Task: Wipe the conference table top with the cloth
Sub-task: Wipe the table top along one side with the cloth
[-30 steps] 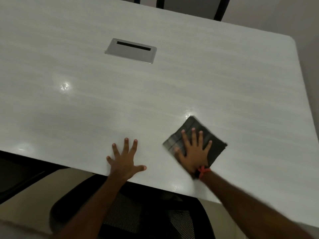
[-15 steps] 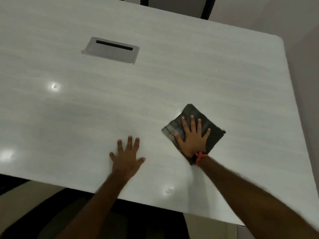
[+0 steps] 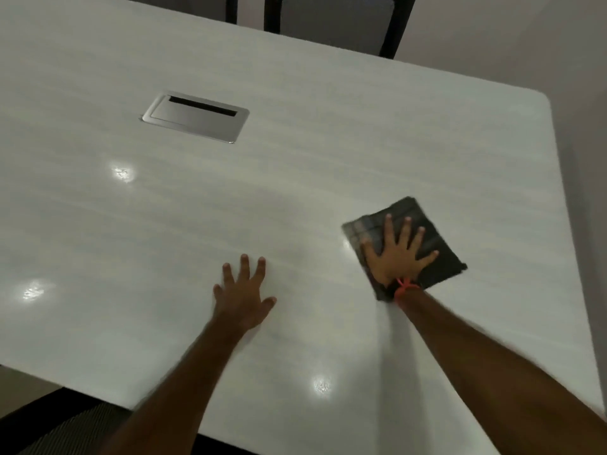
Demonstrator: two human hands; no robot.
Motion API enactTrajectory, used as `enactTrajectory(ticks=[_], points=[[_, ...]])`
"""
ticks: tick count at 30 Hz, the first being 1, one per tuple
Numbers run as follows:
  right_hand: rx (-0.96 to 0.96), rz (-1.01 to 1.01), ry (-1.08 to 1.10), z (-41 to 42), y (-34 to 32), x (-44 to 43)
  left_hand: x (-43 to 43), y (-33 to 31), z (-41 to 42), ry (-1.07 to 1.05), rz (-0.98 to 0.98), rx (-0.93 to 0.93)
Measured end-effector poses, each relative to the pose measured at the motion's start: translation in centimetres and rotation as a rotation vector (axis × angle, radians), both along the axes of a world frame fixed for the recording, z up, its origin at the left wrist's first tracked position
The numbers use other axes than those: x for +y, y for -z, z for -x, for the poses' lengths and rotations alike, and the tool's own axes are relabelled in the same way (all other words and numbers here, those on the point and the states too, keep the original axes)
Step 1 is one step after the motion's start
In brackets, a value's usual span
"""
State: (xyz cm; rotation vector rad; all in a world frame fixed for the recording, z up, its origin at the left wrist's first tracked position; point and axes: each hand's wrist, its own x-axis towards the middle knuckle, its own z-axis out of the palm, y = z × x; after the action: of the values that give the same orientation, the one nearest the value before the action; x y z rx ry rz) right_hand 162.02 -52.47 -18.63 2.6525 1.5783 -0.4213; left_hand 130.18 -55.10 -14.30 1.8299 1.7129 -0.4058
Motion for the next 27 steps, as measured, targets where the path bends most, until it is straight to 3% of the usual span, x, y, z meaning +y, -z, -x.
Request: enactTrajectory(ticks=[2,3,6,8,11,14,17,23,25,27], points=[[-0.003,0.006,0.150,3.3,-0.2,2.9,0.8,0.0,-0.1,0.003,0.024,0.004],[0.014,-0.009,0.114,5.7,-0.4,3.7,1.6,0.0,0.0,-0.002,0.044,0.007],[0.056,-0.024,-0.337,11.8,-0.3,3.2,4.8,-0.5,0.1,-0.045,0.110,0.013],[0.071,-0.020,-0.452,11.2,-0.1,3.3,6.5,-0.7,0.1,-0.068,0.128,0.013],[0.043,-0.064,-0.161,5.9,0.5,5.1,7.2,-0.6,-0.1,-0.067,0.131,-0.003],[0.060,0.021,0.109,1.7,0.2,7.8,7.1,-0.1,0.0,-0.068,0.127,-0.008],[0.036,-0.008,0.014,3.9,-0.4,10.4,7.5,0.0,-0.1,-0.074,0.144,-0.017],[0.033,-0.004,-0.503,10.7,-0.3,13.8,8.3,-0.2,-0.4,-0.063,0.165,-0.032],[0.048,-0.022,-0.447,9.1,0.0,13.6,8.3,-0.3,-0.3,-0.062,0.164,-0.039],[0.049,-0.077,-0.191,5.8,0.5,12.6,8.2,-0.5,-0.4,-0.064,0.159,-0.047]])
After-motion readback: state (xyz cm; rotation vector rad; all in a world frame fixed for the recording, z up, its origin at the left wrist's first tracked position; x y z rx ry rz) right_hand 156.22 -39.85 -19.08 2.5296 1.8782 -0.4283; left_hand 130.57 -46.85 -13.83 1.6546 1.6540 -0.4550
